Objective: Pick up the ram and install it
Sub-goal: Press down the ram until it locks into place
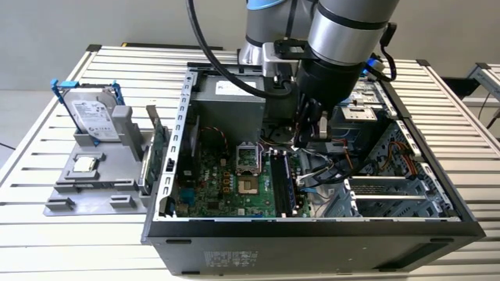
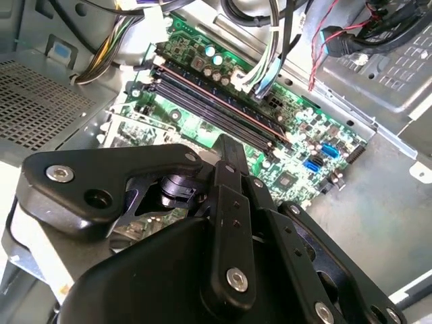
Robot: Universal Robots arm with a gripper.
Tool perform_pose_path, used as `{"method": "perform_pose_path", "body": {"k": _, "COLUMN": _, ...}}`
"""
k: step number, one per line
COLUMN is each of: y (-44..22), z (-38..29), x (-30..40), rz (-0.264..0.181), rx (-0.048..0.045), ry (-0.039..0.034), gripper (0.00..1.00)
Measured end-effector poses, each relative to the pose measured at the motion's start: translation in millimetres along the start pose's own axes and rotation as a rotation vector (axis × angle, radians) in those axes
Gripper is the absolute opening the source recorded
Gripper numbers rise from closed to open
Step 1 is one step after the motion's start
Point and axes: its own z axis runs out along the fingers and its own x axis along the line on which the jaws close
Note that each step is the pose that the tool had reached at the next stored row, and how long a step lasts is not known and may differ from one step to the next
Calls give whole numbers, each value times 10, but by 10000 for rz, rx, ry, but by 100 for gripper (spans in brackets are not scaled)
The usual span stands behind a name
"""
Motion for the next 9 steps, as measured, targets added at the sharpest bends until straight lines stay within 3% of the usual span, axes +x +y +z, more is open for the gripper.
{"method": "perform_pose_path", "body": {"k": 9, "y": 0, "z": -15, "x": 0, "rz": 0, "rx": 0, "ry": 5, "gripper": 0}}
